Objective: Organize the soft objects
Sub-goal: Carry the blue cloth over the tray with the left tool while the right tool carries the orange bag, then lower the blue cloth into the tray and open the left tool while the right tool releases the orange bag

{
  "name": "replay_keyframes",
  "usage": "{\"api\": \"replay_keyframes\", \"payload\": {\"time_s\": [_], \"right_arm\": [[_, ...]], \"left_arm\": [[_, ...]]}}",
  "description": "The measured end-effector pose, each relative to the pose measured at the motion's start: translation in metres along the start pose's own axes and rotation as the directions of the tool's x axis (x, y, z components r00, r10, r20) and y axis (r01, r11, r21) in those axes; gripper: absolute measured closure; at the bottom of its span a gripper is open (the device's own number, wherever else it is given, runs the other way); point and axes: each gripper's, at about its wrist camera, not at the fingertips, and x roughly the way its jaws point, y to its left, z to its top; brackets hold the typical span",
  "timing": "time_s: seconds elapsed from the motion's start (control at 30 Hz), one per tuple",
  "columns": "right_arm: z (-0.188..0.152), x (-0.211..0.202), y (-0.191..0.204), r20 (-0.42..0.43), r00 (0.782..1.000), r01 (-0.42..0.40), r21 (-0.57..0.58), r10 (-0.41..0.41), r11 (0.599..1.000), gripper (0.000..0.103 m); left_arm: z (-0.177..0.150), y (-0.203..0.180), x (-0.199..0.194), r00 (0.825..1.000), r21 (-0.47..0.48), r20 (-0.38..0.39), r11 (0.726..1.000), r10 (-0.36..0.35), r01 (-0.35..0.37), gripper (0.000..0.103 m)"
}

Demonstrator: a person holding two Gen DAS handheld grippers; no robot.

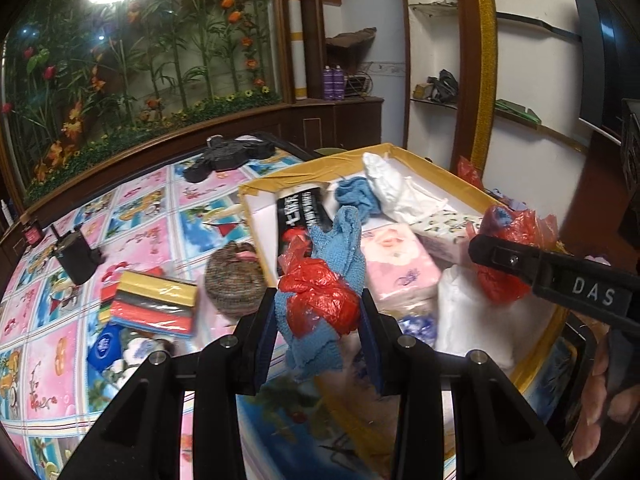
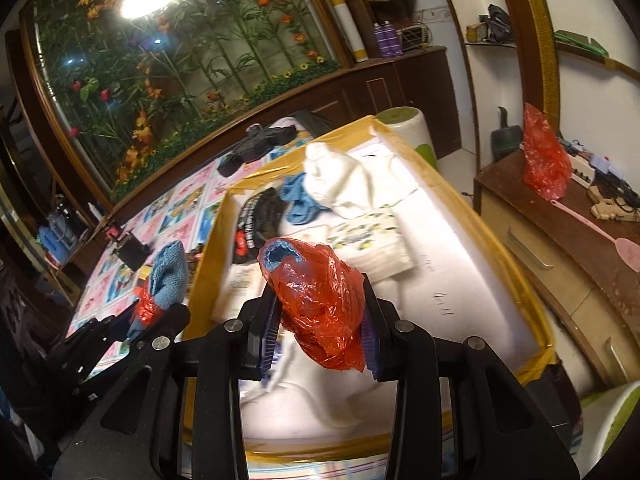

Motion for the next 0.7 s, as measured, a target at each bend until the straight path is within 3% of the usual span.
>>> {"api": "replay_keyframes", "payload": {"time_s": [0.17, 0.27, 0.37, 0.7], "right_arm": [[0.002, 0.002, -0.012, -0.005, 0.998, 0.059, 0.004, -0.059, 0.998, 0.069], [0.003, 0.003, -0.018, -0.005, 0.996, 0.087, 0.005, -0.087, 0.996, 0.069], [0.003, 0.004, -0.022, -0.001, 0.994, 0.109, 0.006, -0.109, 0.994, 0.069], [0.004, 0.005, -0.025, 0.007, 0.991, 0.134, -0.015, -0.134, 0.991, 0.068]], "left_arm": [[0.001, -0.012, 0.014, 0.996, 0.009, -0.060, 0.998, -0.068, 0.069, 0.065], [0.001, -0.009, 0.021, 0.982, -0.020, -0.104, 0.987, -0.161, 0.160, 0.065], [0.001, -0.007, 0.027, 0.972, -0.046, -0.134, 0.981, -0.194, 0.190, 0.064], [0.000, -0.009, 0.027, 0.970, -0.053, -0.130, 0.978, -0.205, 0.200, 0.060]]}}
